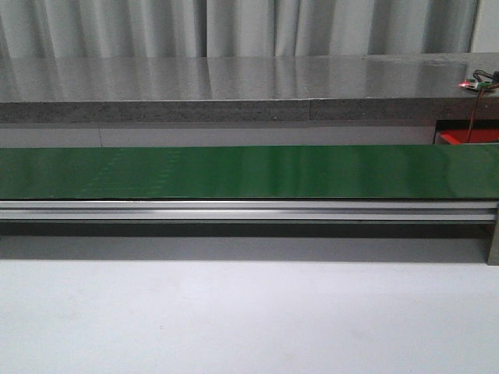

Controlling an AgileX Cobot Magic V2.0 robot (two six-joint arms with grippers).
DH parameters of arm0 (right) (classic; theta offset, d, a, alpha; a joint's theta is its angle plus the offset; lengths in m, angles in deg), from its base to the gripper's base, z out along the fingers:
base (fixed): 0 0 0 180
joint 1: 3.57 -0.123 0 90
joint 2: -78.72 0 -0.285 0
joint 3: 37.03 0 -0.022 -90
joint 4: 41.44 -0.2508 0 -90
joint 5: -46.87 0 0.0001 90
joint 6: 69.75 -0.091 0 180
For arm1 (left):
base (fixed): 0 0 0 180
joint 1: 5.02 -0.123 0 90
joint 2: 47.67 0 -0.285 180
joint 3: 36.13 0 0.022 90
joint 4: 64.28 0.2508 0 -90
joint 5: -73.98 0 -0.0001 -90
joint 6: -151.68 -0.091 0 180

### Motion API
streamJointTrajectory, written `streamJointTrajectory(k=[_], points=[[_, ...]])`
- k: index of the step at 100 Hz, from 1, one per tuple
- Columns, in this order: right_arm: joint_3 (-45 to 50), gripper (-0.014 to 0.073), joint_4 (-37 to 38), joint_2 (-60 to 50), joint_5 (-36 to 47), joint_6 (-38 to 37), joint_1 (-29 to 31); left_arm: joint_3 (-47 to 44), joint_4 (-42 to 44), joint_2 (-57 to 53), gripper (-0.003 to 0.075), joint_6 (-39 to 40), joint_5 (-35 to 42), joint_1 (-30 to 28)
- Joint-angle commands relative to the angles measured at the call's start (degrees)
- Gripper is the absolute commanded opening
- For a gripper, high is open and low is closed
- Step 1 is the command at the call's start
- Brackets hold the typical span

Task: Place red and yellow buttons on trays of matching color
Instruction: 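Grasp a red push-button with the left gripper and lift it over the belt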

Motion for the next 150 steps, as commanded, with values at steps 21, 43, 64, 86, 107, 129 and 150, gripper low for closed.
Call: streamJointTrajectory(k=[21, 43, 64, 86, 107, 129, 150], points=[[-1.1, -0.0072, 0.1, -1.1, 4.2, 0.2, 0.2, 1.8, -4.1, 2.8, 0.069, -1.8, 4.1, -0.2], [-1.1, -0.0072, 0.1, -1.1, 4.2, 0.2, 0.2, 1.8, -4.3, 6.9, 0.0685, -1.8, 6.1, -0.2], [-1.1, -0.0072, 0.1, -1.1, 4.2, 0.2, 0.2, 1.8, -4.3, 9.7, 0.0606, -1.8, 8.4, -0.1], [-1.1, -0.0072, 0.1, -1.1, 4.2, 0.2, 0.2, 1.8, -4.3, 10.9, 0.0484, -1.8, 10.0, -0.1], [-1.1, -0.0072, 0.1, -1.1, 4.2, 0.2, 0.2, 1.8, -4.3, 10.9, 0.0288, -1.8, 11.4, -0.1], [-1.1, -0.0072, 0.1, -1.1, 4.2, 0.2, 0.2, 1.8, -4.3, 10.7, 0.0259, -1.8, 10.9, -0.1], [-1.1, -0.0072, 0.1, -1.1, 4.2, 0.2, 0.2, 1.8, -4.7, 6.0, 0.0259, -1.8, 8.7, -0.1]])
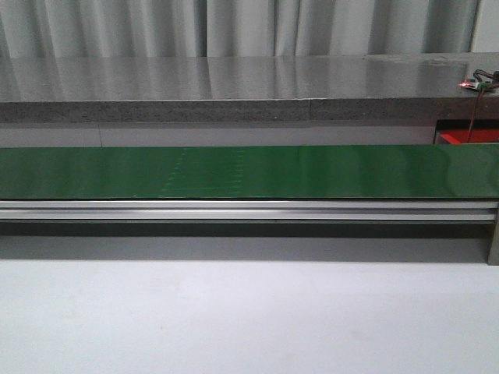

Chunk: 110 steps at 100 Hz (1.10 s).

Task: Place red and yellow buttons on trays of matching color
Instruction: 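Grasp a red push-button with the left gripper and lift it over the belt, then lower the red button onto the green belt and open the left gripper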

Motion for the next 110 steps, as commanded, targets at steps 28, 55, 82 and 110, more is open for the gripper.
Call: streamJointTrajectory(k=[28, 55, 82, 110], points=[[-1.1, -0.0072, 0.1, -1.1, 4.2, 0.2, 0.2, 1.8, -3.5, -14.6, 0.026, 0.0, -4.2, 0.2], [-1.1, -0.0072, 0.1, -1.1, 4.2, 0.2, 0.2, 6.4, -5.0, -16.0, 0.026, -0.8, -8.8, 4.2], [-1.1, -0.0072, 0.1, -1.1, 4.2, 0.2, 0.2, 14.7, -5.3, -12.5, 0.0261, -0.6, -10.3, 12.6], [-1.1, -0.0072, 0.1, -1.1, 4.2, 0.2, 0.2, 22.4, -5.3, -2.9, 0.0261, 0.4, -11.8, 19.9]])
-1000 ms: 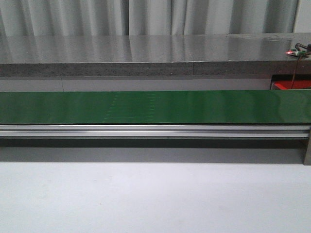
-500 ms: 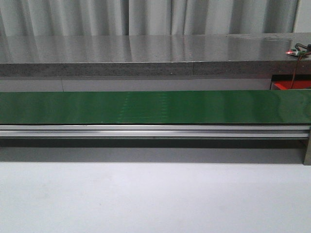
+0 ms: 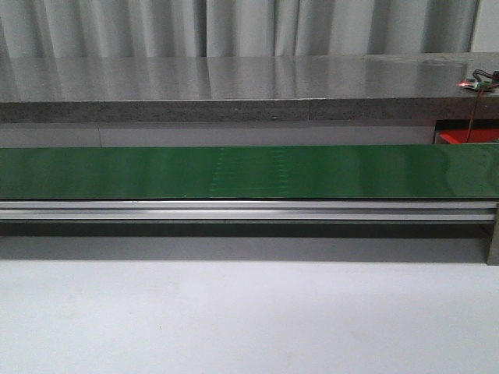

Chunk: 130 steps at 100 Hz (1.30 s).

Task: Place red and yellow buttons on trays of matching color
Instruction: 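Lower the red button onto the green belt and open the left gripper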

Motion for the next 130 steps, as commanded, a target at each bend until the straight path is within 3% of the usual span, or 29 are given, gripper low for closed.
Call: streamJointTrajectory(k=[1, 40, 62, 69, 112, 130], points=[[-1.1, -0.0072, 0.1, -1.1, 4.2, 0.2, 0.2, 3.4, -1.4, 0.7, 0.0261, 0.7, 0.9, 1.9], [-1.1, -0.0072, 0.1, -1.1, 4.2, 0.2, 0.2, 5.6, -1.2, 6.5, 0.0277, 0.7, 0.5, 3.6], [-1.1, -0.0072, 0.1, -1.1, 4.2, 0.2, 0.2, 5.6, -1.5, 6.5, 0.0505, -0.2, 0.3, 3.6], [-1.1, -0.0072, 0.1, -1.1, 4.2, 0.2, 0.2, 5.6, -2.1, 6.4, 0.0545, -0.2, 0.3, 3.6], [-1.1, -0.0072, 0.1, -1.1, 4.2, 0.2, 0.2, 9.6, -4.6, 2.4, 0.0547, -2.3, 0.2, 3.6], [-1.1, -0.0072, 0.1, -1.1, 4.2, 0.2, 0.2, 11.3, -1.8, 1.3, 0.0547, -2.4, -0.2, 0.9]])
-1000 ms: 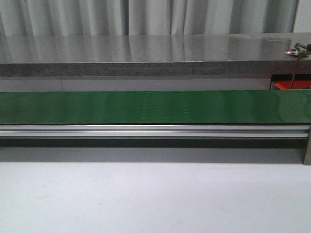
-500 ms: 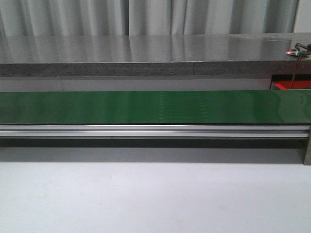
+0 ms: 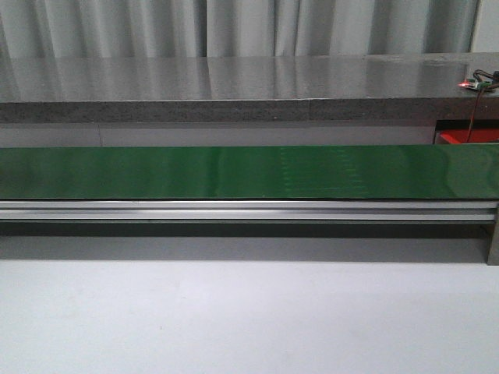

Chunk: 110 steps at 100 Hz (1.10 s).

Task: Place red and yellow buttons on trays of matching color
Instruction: 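Lower the red button onto the green belt and open the left gripper, then grasp a yellow push-button from the table with the left gripper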

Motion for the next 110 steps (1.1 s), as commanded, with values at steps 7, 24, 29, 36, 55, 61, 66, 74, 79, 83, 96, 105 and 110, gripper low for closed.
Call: streamJointTrajectory(k=[7, 24, 29, 36, 55, 61, 66, 74, 79, 83, 96, 105, 110], points=[[-1.1, -0.0072, 0.1, -1.1, 4.2, 0.2, 0.2, 2.2, 3.5, -2.9, 0.0547, -1.6, 0.6, -2.7], [-1.1, -0.0072, 0.1, -1.1, 4.2, 0.2, 0.2, 2.2, 7.8, -1.5, 0.0547, -4.8, -0.1, -5.1], [-1.1, -0.0072, 0.1, -1.1, 4.2, 0.2, 0.2, 2.2, 8.0, -0.8, 0.0547, -6.6, -0.7, -5.7], [-1.1, -0.0072, 0.1, -1.1, 4.2, 0.2, 0.2, 2.2, 8.0, 0.5, 0.0547, -9.9, -1.7, -6.3], [-1.1, -0.0072, 0.1, -1.1, 4.2, 0.2, 0.2, 2.2, 9.1, 4.0, 0.0547, -11.4, -0.7, -7.6], [-1.1, -0.0072, 0.1, -1.1, 4.2, 0.2, 0.2, 2.2, 9.1, 5.1, 0.0547, -11.4, -0.7, -8.3], [-1.1, -0.0072, 0.1, -1.1, 4.2, 0.2, 0.2, 2.2, 9.1, 6.1, 0.0547, -11.4, -0.8, -9.1], [-1.1, -0.0072, 0.1, -1.1, 4.2, 0.2, 0.2, 2.2, 9.1, 7.4, 0.0547, -10.7, -0.7, -10.1], [-1.1, -0.0072, 0.1, -1.1, 4.2, 0.2, 0.2, 2.2, 8.9, 7.9, 0.0547, -10.7, -0.6, -10.8], [-1.1, -0.0072, 0.1, -1.1, 4.2, 0.2, 0.2, 2.2, 8.6, 8.5, 0.0547, -10.7, -0.6, -11.0], [-1.1, -0.0072, 0.1, -1.1, 4.2, 0.2, 0.2, 2.2, 8.5, 10.2, 0.0547, -10.7, 0.3, -11.2], [-1.1, -0.0072, 0.1, -1.1, 4.2, 0.2, 0.2, 2.2, 8.2, 11.3, 0.0547, -10.7, 2.1, -11.2], [-1.1, -0.0072, 0.1, -1.1, 4.2, 0.2, 0.2, 2.2, 8.2, 11.7, 0.0547, -10.7, 3.1, -11.2]])
